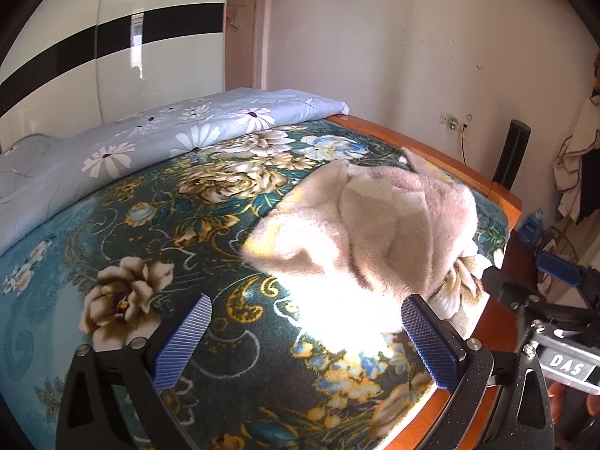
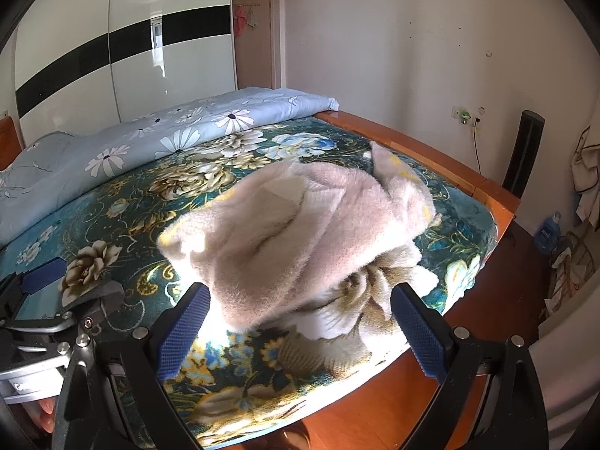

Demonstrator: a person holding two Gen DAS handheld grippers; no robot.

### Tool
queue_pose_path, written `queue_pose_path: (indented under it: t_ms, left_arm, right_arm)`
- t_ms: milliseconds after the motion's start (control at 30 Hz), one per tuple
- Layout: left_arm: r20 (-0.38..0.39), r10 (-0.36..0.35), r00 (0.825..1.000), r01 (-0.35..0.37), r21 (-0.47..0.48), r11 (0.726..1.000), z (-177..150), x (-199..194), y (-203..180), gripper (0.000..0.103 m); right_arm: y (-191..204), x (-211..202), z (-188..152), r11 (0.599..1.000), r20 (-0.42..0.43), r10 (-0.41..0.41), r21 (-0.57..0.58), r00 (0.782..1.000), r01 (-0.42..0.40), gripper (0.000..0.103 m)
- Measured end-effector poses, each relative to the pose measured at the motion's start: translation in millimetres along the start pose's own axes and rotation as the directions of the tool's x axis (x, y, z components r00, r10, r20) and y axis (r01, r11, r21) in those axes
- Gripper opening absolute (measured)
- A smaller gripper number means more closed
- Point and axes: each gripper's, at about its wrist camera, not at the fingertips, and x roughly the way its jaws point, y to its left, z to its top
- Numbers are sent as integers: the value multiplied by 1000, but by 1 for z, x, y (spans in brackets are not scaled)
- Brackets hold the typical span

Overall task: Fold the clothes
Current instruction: 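Approach the crumpled cream sweater with both grippers open, then grasp the sweater edge with the left gripper while the right gripper grasps another edge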

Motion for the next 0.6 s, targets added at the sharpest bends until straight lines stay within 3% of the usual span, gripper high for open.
queue_pose_path:
  t_ms: [67,167,367,500,567,600]
  left_arm:
    - [-23,-7,1000,7,25,1000,2,18,-8,103]
    - [-42,-76,996,77,32,996,6,45,-22,103]
    - [-152,-117,981,131,80,988,9,92,-62,102]
    - [-203,-105,973,118,53,992,7,115,-69,80]
    - [-211,-94,973,103,36,994,5,122,-69,62]
    - [-194,-97,976,102,16,995,6,118,-64,45]
  right_arm:
    - [-9,4,1,999,-4,-36,9,999,36,97]
    - [-29,9,4,993,-1,-106,54,994,106,97]
    - [-51,16,11,985,1,-160,62,987,159,97]
    - [-57,22,7,985,-20,-156,69,987,157,97]
    - [-58,25,5,985,-33,-155,66,987,157,97]
    - [-59,26,4,985,-39,-157,65,987,159,97]
